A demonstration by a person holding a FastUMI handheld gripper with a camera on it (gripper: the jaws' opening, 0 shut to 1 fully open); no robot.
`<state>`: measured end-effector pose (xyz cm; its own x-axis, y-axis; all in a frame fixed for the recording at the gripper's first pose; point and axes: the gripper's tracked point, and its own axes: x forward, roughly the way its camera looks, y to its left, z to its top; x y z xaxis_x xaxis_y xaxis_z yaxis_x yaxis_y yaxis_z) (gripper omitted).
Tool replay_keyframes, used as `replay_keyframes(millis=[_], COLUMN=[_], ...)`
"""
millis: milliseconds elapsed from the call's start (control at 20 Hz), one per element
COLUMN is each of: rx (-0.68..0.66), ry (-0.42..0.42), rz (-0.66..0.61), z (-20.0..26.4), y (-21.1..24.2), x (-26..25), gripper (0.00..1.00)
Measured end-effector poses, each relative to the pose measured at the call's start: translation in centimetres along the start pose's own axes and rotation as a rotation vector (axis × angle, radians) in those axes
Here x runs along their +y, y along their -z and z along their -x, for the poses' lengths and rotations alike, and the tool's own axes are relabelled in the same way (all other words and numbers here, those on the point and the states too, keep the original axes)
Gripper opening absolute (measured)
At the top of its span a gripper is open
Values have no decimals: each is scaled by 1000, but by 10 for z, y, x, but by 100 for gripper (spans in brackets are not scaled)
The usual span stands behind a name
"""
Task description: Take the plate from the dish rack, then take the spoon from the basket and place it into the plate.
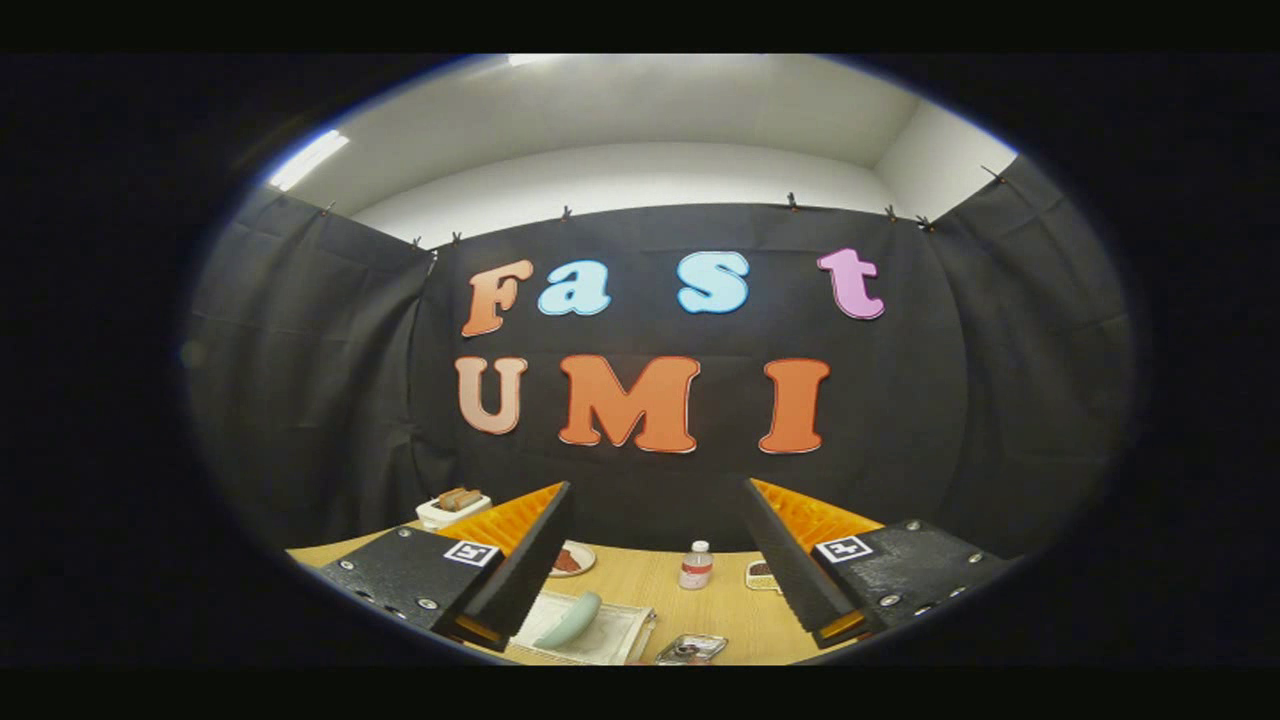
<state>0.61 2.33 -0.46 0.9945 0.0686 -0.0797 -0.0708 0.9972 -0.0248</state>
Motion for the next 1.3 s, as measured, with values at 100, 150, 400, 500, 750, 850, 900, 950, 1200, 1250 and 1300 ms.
replay_keyframes(millis=[100,150,400,500,750,850,900,950,1200,1250,1300], rx=[43,72,212,283,440,509,545,587,827,863,894], ry=[-18,-22,-39,-51,-88,-104,-110,-114,-116,-119,-120], rz=[-3,-2,-21,-47,-83,-88,-86,-81,-81,-75,-70], z=[-2,-4,-17,-24,-41,-47,-50,-54,-60,-63,-62], y=[11,20,58,75,111,129,139,150,210,219,228], x=[7,8,14,18,33,39,43,46,55,58,60], gripper=[99,99,99,99,99,99,99,99,96,95,93])
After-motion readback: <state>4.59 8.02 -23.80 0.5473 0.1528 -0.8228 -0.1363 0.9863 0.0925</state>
